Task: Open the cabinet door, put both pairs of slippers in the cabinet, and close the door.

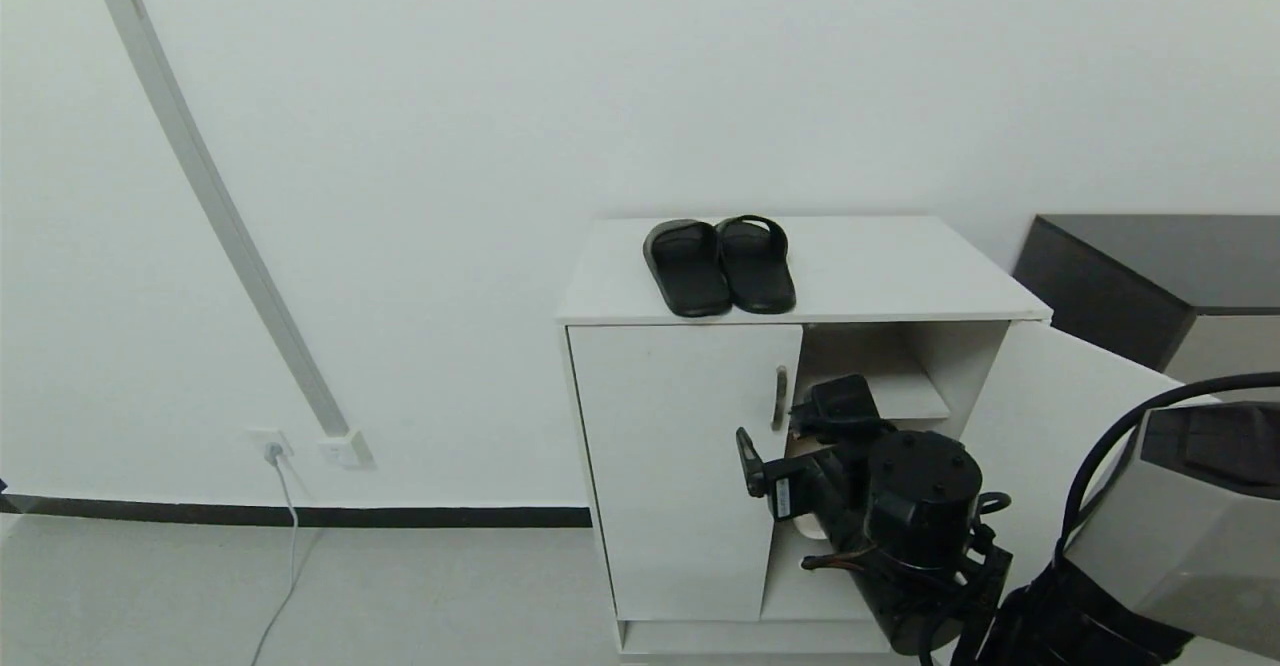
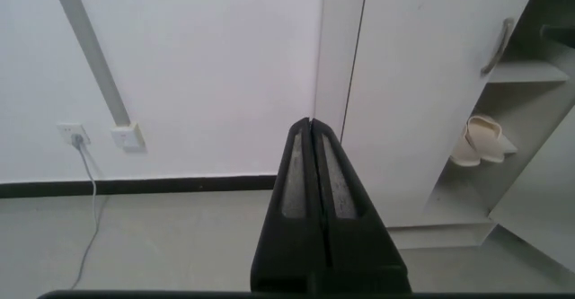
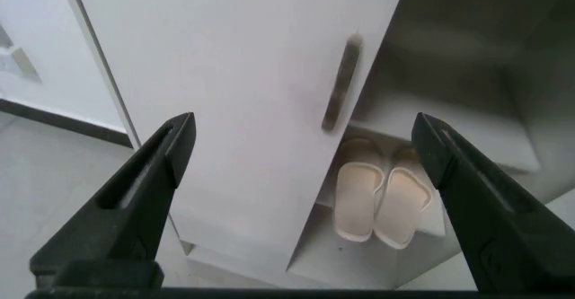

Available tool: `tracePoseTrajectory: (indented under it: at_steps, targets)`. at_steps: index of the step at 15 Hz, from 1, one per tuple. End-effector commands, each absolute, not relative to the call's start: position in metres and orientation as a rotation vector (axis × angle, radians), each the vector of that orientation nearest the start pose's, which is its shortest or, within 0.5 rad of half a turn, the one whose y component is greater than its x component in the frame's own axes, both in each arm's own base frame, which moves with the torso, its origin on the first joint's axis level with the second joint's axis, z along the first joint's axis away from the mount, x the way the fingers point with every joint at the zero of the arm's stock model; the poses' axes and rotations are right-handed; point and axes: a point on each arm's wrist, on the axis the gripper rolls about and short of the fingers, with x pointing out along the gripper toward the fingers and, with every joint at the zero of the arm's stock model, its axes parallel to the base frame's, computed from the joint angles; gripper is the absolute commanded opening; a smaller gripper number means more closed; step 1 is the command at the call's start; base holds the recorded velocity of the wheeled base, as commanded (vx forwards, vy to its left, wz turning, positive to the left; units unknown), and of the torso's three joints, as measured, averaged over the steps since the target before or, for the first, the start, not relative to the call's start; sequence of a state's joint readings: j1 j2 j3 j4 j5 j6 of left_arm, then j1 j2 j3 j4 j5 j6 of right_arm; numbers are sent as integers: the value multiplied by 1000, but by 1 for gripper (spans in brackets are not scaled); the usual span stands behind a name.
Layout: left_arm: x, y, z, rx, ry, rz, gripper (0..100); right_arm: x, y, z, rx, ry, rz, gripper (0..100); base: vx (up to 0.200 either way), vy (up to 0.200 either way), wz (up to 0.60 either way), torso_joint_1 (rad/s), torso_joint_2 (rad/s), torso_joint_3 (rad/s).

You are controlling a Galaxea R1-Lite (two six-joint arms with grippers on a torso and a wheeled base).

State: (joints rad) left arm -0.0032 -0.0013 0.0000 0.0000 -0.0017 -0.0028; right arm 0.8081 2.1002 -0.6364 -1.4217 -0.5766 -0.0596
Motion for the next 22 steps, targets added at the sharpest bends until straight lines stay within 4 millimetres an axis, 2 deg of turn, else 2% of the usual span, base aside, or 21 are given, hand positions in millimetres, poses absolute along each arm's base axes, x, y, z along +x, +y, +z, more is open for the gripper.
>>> tracePoseTrajectory:
  at_steps: [1, 8, 13, 15, 17, 22]
  targets:
    - [-23, 0, 75, -3, 0, -5, 0, 246, 240, 90, -85, 24, 232, 100, 0, 0, 0, 227, -544, -325]
    - [-23, 0, 75, -3, 0, -5, 0, 246, 240, 91, -94, 6, 231, 100, 0, 0, 0, 251, -575, -323]
    - [-23, 0, 75, -5, 0, -5, 0, 246, 240, 88, -122, -9, 272, 100, 0, 0, 0, 31, -71, -35]
    - [-23, 0, 75, -3, 0, -5, 0, 261, 243, 93, -129, 28, 250, 100, 0, 0, 0, 0, 0, 0]
    - [-23, 0, 75, 0, 0, -5, 0, 269, 247, 104, -107, 75, 241, 100, 0, 0, 0, 0, 0, 0]
    - [-23, 0, 75, -2, 0, -5, 0, 280, 258, 153, -35, 190, 232, 100, 0, 0, 0, 0, 0, 0]
